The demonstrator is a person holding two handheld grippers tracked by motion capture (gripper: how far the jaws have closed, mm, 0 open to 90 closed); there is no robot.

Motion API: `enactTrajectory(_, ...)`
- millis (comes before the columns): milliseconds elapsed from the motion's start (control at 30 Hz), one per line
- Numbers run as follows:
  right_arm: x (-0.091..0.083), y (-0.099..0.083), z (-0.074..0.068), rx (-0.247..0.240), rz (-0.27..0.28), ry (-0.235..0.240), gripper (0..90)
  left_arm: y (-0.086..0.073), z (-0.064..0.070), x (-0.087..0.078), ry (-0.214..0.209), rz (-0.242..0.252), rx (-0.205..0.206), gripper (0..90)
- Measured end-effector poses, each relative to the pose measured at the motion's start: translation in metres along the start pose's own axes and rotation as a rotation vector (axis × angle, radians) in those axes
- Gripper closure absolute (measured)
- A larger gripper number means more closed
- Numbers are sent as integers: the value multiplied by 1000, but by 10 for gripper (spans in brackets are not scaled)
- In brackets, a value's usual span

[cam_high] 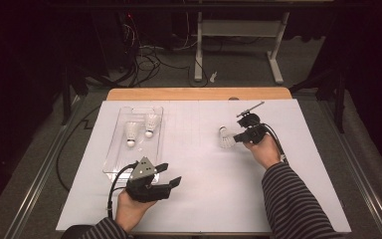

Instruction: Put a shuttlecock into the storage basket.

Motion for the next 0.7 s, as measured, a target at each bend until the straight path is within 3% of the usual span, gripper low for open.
enactTrajectory(700, -17, -3, -13, -55, 13, 30, 900, 0, 0, -1, -2, -4, 3, 367)
Point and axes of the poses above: each handheld gripper's, and its own axes: x roughly forward along the jaws, y roughly out of its top, z roughly to its right, the point moved 3 cm from there along x, roughly forward along the jaws, and after that the axes turned 3 degrees about x, right-handed, at the moved point
